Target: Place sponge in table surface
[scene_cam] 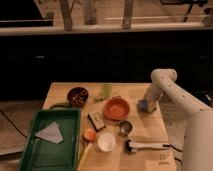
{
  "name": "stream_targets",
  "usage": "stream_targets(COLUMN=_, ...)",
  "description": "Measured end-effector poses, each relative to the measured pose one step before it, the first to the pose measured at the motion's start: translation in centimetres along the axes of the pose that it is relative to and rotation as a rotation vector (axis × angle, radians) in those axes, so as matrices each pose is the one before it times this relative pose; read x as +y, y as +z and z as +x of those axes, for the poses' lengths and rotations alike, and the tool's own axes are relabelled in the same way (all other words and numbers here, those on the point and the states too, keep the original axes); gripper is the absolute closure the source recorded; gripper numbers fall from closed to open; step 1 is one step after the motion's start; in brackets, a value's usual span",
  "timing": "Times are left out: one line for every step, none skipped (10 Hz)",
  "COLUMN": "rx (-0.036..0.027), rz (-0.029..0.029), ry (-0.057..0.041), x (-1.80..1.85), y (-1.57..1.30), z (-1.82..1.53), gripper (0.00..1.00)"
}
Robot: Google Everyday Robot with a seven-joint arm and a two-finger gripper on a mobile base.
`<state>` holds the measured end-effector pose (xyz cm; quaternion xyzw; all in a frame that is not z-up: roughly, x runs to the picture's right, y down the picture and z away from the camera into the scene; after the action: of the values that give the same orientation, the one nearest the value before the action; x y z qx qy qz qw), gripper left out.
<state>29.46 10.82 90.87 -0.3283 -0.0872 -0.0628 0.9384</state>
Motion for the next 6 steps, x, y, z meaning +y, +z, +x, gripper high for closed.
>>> stream_targets(rx=0.00359, rz=0.01138, ry=-0.00512, x=0.031, y=-0.877, z=0.114, gripper=1.00)
stream_targets(rx=0.00341, rz=0.00916, ry=-0.00975, x=0.064, y=-0.982, z=-0.030, gripper=1.00)
stream_targets(rx=0.00189, rz=0.01060, ry=-0.01201, x=0.164, y=-0.972, z=-0.070, gripper=1.00)
stream_targets(rx=0.00327, rz=0.01093, ry=-0.01320, x=0.313, y=-1.053, z=0.034, gripper=1.00)
stream_targets(rx=0.00132, rz=0.00707, ry=-0.01974, x=0.340, y=-0.752, z=-0.298, gripper=1.00)
stream_targets(rx=0.00153, rz=0.00585, ry=-0.02215, x=0.278, y=-0.956, z=-0.463, gripper=1.00)
